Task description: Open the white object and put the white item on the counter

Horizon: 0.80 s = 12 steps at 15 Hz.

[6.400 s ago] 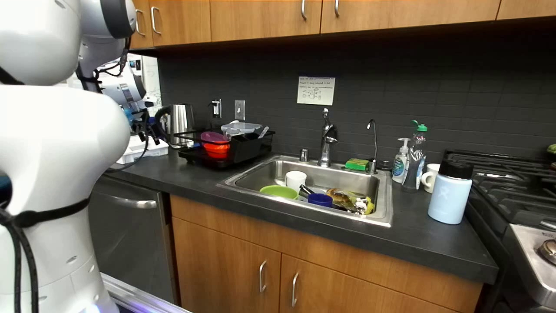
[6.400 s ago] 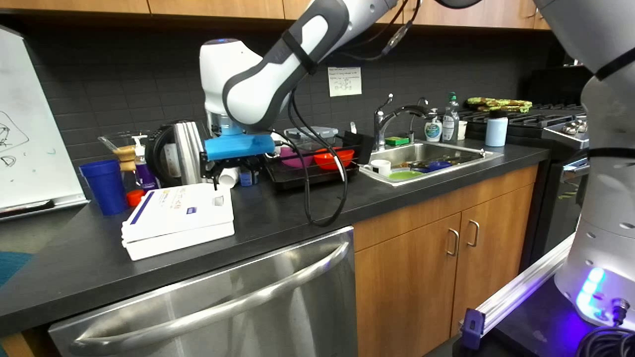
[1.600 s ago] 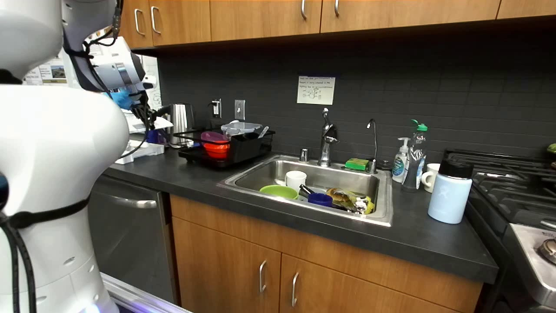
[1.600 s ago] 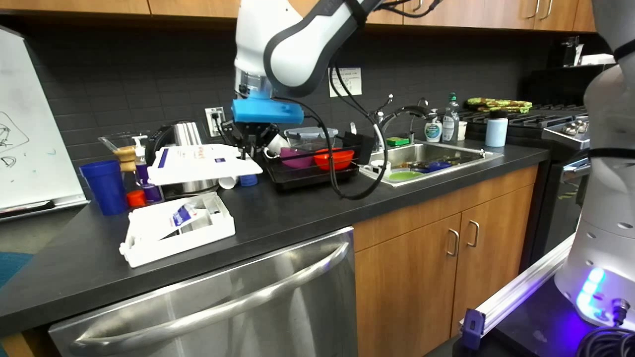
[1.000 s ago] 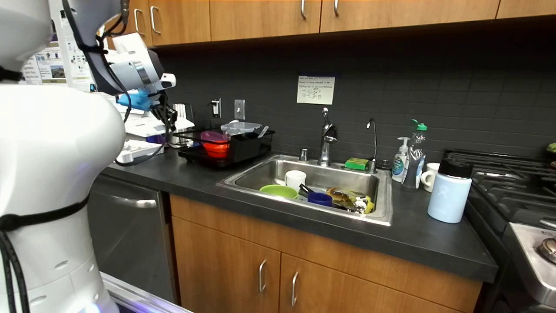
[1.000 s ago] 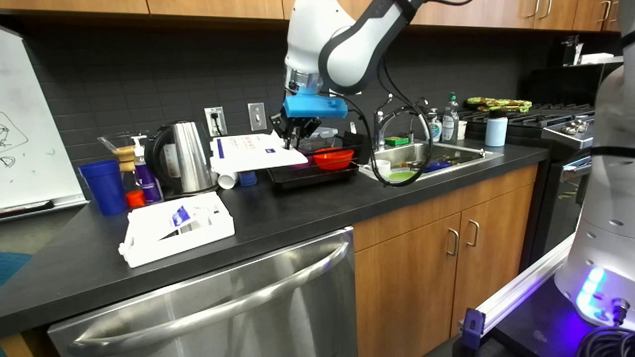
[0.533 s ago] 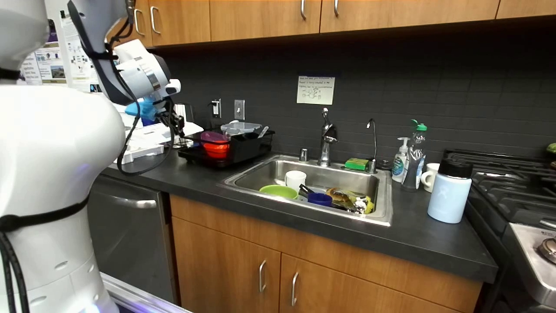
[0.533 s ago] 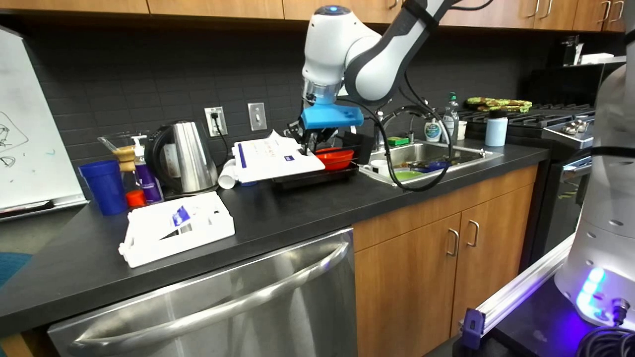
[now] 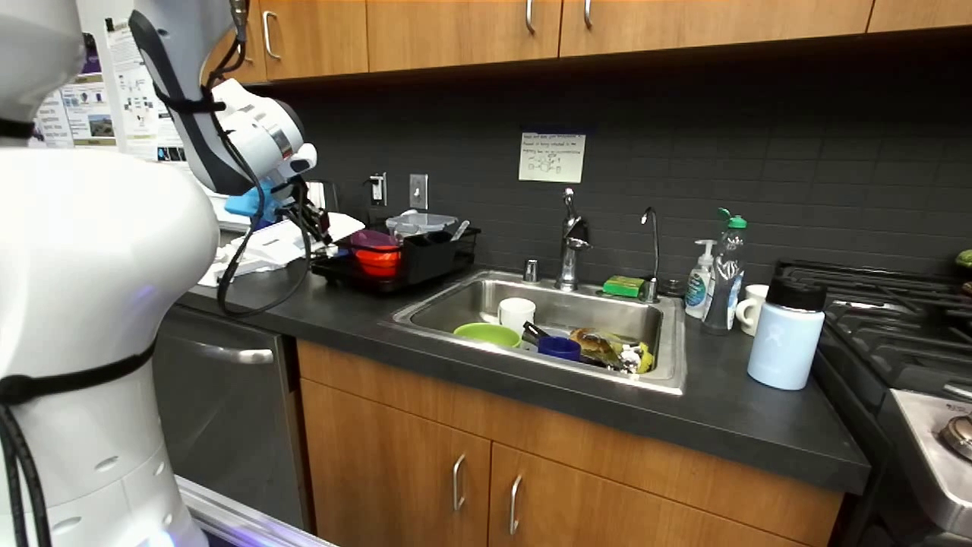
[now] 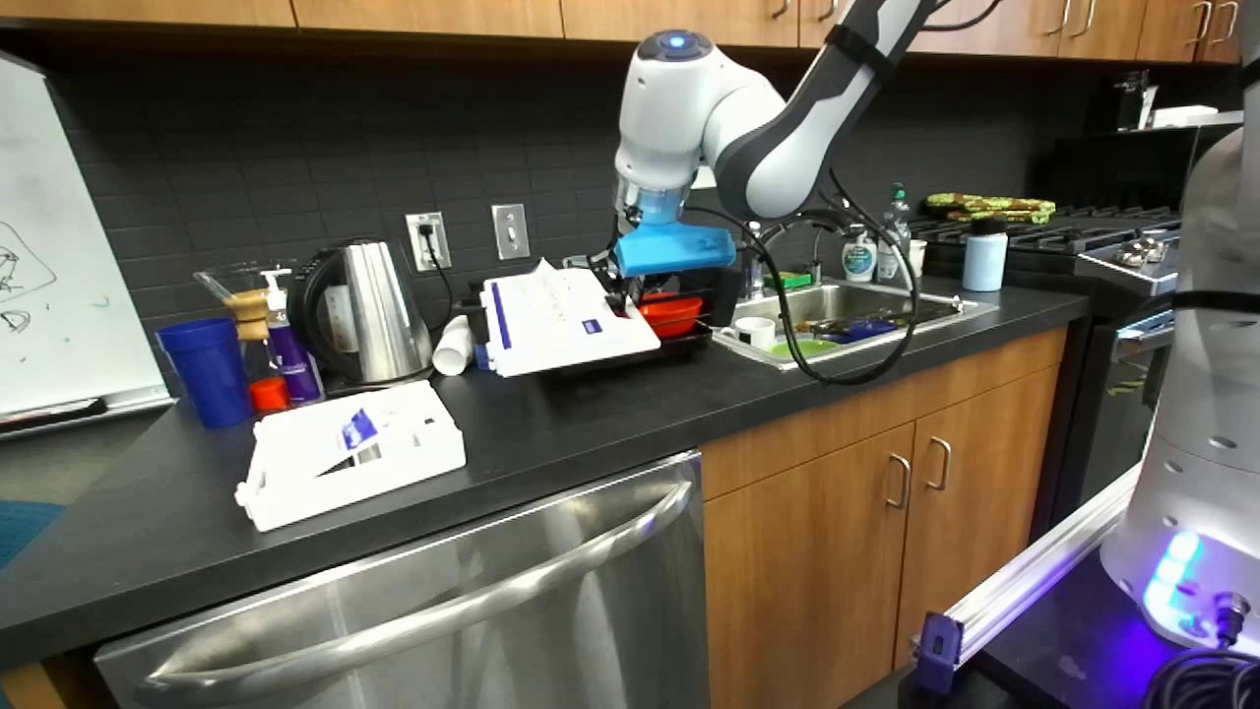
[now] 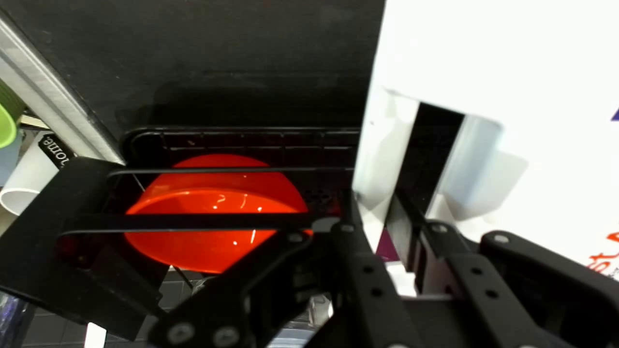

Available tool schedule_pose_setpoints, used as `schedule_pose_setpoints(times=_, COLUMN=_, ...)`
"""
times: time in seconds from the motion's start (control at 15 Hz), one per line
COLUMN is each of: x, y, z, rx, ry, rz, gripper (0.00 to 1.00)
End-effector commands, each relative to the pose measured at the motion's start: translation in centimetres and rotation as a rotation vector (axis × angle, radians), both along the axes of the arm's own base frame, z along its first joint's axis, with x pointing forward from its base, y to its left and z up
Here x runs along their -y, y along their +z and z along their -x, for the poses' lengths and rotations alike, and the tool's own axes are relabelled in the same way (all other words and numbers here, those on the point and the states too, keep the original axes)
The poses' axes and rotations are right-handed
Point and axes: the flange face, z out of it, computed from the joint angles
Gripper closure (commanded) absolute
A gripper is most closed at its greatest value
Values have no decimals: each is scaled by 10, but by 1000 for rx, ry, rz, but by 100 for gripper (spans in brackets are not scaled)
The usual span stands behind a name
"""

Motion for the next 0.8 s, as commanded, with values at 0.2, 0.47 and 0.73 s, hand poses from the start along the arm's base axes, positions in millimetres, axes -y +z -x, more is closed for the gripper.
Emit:
schedule_pose_setpoints(times=0.2, x=-1, y=-15, z=14, rx=31, ry=15, rz=27, gripper=95)
schedule_pose_setpoints(times=0.47, x=-4, y=-20, z=20, rx=36, ry=31, rz=37, gripper=53)
schedule_pose_setpoints(times=0.73, x=-2, y=-27, z=24, rx=21, ry=31, rz=43, gripper=30)
